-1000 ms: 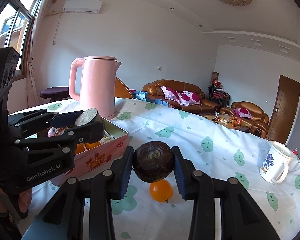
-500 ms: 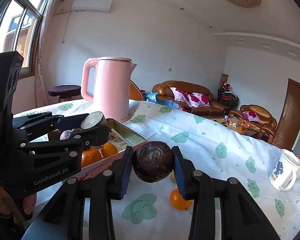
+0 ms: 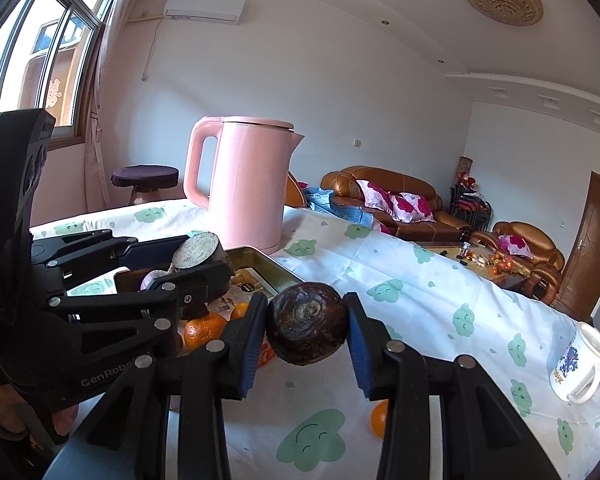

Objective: Organize fruits
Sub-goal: 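Lower the jar into the tin with the left gripper while the right releases the mangosteen there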

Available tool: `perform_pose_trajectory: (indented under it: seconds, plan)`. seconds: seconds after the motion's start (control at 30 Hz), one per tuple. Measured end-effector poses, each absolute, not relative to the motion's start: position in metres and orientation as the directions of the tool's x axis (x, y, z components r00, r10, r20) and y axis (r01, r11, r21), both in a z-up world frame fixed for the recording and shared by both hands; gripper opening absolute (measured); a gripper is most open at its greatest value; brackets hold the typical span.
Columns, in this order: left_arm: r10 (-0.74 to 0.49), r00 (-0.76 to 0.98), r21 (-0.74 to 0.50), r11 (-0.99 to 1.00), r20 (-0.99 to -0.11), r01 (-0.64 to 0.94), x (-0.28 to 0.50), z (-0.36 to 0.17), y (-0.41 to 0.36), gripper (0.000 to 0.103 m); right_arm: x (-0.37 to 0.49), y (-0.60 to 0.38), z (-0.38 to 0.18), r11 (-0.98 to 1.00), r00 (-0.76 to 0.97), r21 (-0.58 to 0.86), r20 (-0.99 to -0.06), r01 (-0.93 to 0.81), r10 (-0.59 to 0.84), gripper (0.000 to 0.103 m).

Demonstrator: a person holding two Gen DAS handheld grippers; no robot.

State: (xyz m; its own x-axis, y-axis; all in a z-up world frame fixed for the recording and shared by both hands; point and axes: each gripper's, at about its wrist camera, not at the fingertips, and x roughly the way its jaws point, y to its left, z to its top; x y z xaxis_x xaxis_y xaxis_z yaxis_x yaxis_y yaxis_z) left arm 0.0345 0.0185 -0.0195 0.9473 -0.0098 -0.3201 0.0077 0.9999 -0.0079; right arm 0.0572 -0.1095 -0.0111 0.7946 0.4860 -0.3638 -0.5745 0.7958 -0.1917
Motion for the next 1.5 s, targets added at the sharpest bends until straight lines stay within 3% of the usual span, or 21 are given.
perform_pose_trajectory:
  seconds: [0.9,1.5]
  plan:
    - [0.116,0.921,-0.029,0.99,-0.373,-0.137,0.033,-0.025,0.08,0.039,0.061,-0.051,-0.02,0.715,0.709,-0.172,-0.415,-0.677,0.571,0.041]
    - [0.095,0.896,-0.041,0.991,-0.433,-0.125,0.043,-0.032,0.09,0.039,0.073,-0.031,-0.039,0.688,0.651,-0.13,-0.486,-0.713,0.583,0.041]
